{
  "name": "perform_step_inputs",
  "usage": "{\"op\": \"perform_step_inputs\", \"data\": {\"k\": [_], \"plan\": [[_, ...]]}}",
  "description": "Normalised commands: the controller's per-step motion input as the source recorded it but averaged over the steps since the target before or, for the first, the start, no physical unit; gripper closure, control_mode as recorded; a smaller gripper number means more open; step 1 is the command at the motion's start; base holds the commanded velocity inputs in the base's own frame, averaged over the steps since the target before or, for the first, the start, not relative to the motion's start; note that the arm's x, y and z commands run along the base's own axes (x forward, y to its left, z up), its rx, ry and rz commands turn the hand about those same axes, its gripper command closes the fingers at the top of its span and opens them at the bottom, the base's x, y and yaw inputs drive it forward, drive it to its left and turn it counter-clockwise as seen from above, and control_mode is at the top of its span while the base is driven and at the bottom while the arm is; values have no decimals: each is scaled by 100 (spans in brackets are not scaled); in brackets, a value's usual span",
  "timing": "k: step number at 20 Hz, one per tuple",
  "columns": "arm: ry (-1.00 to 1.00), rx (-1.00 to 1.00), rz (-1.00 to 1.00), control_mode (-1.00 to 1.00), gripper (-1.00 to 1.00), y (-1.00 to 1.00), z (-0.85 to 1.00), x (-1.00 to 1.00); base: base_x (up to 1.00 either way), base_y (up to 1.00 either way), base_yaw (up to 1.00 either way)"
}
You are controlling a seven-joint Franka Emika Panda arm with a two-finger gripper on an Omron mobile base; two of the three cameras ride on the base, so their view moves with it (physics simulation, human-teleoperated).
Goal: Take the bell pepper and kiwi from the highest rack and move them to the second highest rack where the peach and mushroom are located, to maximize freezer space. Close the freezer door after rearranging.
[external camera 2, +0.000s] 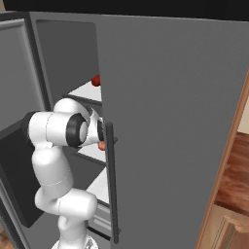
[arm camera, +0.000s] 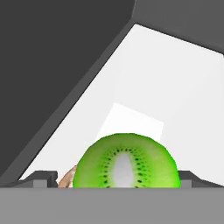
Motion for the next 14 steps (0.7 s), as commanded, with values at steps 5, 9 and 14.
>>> {"op": "perform_step_inputs", "data": {"k": [5, 9, 14], "plan": [[25, 0, 0, -100, -100, 0, 0, 10, 0, 0, 0], [10, 0, 0, -100, -100, 0, 0, 14, 0, 0, 0], [-10, 0, 0, -100, -100, 0, 13, 1, 0, 0, 0]]}}
